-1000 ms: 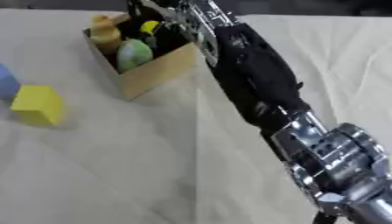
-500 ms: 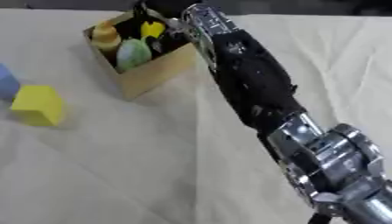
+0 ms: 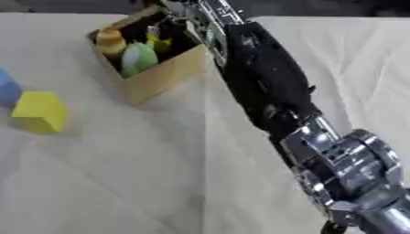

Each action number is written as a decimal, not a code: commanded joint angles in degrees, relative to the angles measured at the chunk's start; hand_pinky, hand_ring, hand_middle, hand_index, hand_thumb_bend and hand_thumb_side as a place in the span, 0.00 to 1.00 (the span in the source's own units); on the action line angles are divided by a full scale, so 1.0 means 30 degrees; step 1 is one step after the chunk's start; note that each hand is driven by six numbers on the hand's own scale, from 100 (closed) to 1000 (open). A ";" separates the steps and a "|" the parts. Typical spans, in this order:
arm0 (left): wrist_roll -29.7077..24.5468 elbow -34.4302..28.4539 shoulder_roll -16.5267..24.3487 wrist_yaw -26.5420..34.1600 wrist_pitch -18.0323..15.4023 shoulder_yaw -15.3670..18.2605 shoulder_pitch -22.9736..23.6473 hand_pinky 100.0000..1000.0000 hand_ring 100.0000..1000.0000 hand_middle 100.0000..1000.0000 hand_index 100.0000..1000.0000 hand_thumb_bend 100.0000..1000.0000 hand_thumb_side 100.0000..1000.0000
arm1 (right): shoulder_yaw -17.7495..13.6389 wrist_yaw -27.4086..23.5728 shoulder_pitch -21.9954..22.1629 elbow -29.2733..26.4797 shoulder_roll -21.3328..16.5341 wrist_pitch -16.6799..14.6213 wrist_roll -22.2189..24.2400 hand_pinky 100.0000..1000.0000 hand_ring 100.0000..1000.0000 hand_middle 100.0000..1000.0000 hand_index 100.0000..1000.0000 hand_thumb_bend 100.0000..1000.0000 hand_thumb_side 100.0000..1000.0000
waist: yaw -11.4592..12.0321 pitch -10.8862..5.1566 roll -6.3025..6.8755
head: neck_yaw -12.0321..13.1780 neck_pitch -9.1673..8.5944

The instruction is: Pick up objects on the table and place them in the box.

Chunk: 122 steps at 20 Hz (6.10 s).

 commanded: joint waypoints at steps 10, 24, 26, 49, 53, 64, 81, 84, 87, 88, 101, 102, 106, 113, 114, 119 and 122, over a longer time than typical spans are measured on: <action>-0.1412 0.4136 0.8725 -0.4990 -0.0338 -0.1687 -0.4082 0.84 0.74 0.73 0.85 0.29 0.57 | 0.0152 -1.4321 0.4266 -1.2434 -0.7893 0.3086 -0.0402 0.88 0.83 0.68 0.84 0.00 0.29 | -0.0523 -0.0436 0.0237 | 0.0651 0.0246; -1.1853 1.5671 1.1752 -1.3620 -0.2618 -0.4886 -1.1647 0.85 0.83 0.78 0.89 0.56 0.43 | -0.0837 -1.6257 0.7492 -1.6912 -1.0314 0.5397 -0.1858 0.88 0.82 0.67 0.83 0.00 0.28 | -0.0864 -0.0613 0.0591 | 0.1002 0.0570; -1.2876 1.7180 1.1423 -1.4456 -0.2756 -0.5155 -1.2487 0.85 0.83 0.79 0.89 0.59 0.43 | -0.0817 -1.6157 0.7514 -1.6878 -1.0226 0.5465 -0.1804 0.88 0.82 0.67 0.83 0.00 0.29 | -0.0801 -0.0646 0.0663 | 0.0983 0.0619; -1.7780 2.3994 0.8625 -1.8385 -0.4021 -0.5893 -1.6271 0.87 0.85 0.81 0.90 0.71 0.35 | -0.0942 -1.5627 0.7563 -1.6366 -0.9331 0.5705 -0.1732 0.88 0.81 0.65 0.83 0.00 0.33 | -0.0370 -0.0758 0.0755 | 0.1428 0.0388; -1.8247 2.4141 0.8660 -1.8199 -0.3966 -0.5970 -1.6164 0.87 0.85 0.80 0.89 0.73 0.39 | -0.1028 -1.5601 0.7693 -1.6350 -0.9304 0.5778 -0.1808 0.88 0.81 0.65 0.83 0.00 0.35 | -0.0284 -0.0777 0.0814 | 0.1497 0.0423; -1.7898 2.5218 0.8373 -1.9548 -0.3525 -0.6179 -1.5985 0.84 0.82 0.74 0.84 0.79 0.43 | -0.1185 -1.5508 0.7880 -1.6253 -0.9159 0.5960 -0.2006 0.88 0.80 0.64 0.82 0.00 0.37 | -0.0297 -0.0738 0.0866 | 0.1591 0.0324; -1.6234 2.7067 0.7577 -2.1961 -0.2710 -0.5703 -1.6204 0.82 0.79 0.70 0.81 0.77 0.48 | -0.1531 -1.5577 0.8053 -1.6172 -0.9111 0.6181 -0.2213 0.88 0.80 0.64 0.82 0.00 0.41 | -0.0482 -0.0457 0.0826 | 0.1803 0.0084; -1.6042 2.7220 0.7536 -2.2101 -0.2557 -0.5602 -1.6192 0.81 0.78 0.67 0.79 0.75 0.50 | -0.1581 -1.5566 0.8071 -1.6083 -0.9089 0.6155 -0.2200 0.88 0.80 0.64 0.82 0.00 0.41 | -0.0500 -0.0416 0.0847 | 0.1819 0.0058; -1.6017 2.7347 0.7518 -2.2162 -0.2496 -0.5564 -1.6169 0.80 0.76 0.65 0.78 0.72 0.52 | -0.1642 -1.5544 0.8083 -1.6019 -0.9071 0.6151 -0.2240 0.88 0.80 0.64 0.82 0.00 0.41 | -0.0513 -0.0390 0.0848 | 0.1835 0.0057; -1.6009 2.7369 0.7519 -2.2164 -0.2476 -0.5544 -1.6157 0.80 0.75 0.64 0.77 0.71 0.51 | -0.1658 -1.5540 0.8086 -1.6002 -0.9072 0.6154 -0.2257 0.88 0.80 0.64 0.82 0.00 0.41 | -0.0518 -0.0384 0.0845 | 0.1842 0.0053; -1.6650 2.7068 0.7494 -2.1222 -0.2099 -0.5604 -1.5962 0.76 0.68 0.57 0.74 0.35 0.20 | -0.1846 -1.6007 0.8554 -1.6357 -0.9348 0.6171 -0.2416 0.88 0.80 0.63 0.82 0.00 0.44 | -0.0588 -0.0468 0.0826 | 0.1895 -0.0030; -1.6735 2.7056 0.7488 -2.1177 -0.2125 -0.5619 -1.5945 0.75 0.68 0.57 0.74 0.33 0.13 | -0.1861 -1.6012 0.8565 -1.6363 -0.9339 0.6181 -0.2431 0.88 0.80 0.63 0.82 0.00 0.44 | -0.0594 -0.0479 0.0830 | 0.1898 -0.0022; -1.6927 2.6894 0.7472 -2.1017 -0.2339 -0.5665 -1.5921 0.74 0.64 0.53 0.70 0.23 0.02 | -0.1874 -1.6033 0.8594 -1.6366 -0.9283 0.6214 -0.2447 0.88 0.80 0.63 0.82 0.00 0.44 | -0.0611 -0.0527 0.0852 | 0.1911 -0.0009; -1.6451 2.4578 0.7516 -1.9997 -0.2379 -0.5561 -1.6288 0.72 0.59 0.48 0.65 0.07 0.00 | -0.1913 -1.5997 0.8633 -1.6356 -0.9299 0.6228 -0.2486 0.88 0.80 0.63 0.82 0.00 0.43 | -0.0667 -0.0641 0.0879 | 0.1816 0.0088; -1.6331 2.3848 0.7435 -1.9718 -0.2309 -0.5535 -1.6524 0.72 0.58 0.48 0.65 0.05 0.00 | -0.1905 -1.5997 0.8632 -1.6355 -0.9296 0.6219 -0.2478 0.88 0.80 0.63 0.82 0.00 0.43 | -0.0665 -0.0660 0.0881 | 0.1780 0.0114; -1.5540 2.0620 0.5813 -1.8184 -0.1862 -0.5563 -1.8139 0.73 0.57 0.47 0.64 0.00 0.00 | -0.1836 -1.6024 0.8563 -1.6351 -0.9129 0.6203 -0.2384 0.88 0.80 0.63 0.82 0.00 0.43 | -0.0664 -0.0730 0.0861 | 0.1366 0.0217; -1.5368 2.0018 0.4357 -1.7719 -0.1676 -0.5875 -1.8888 0.73 0.57 0.46 0.64 0.00 0.00 | -0.1784 -1.6099 0.8407 -1.6419 -0.8896 0.6208 -0.2344 0.88 0.80 0.63 0.82 0.00 0.44 | -0.0802 -0.0730 0.0833 | 0.1269 0.0181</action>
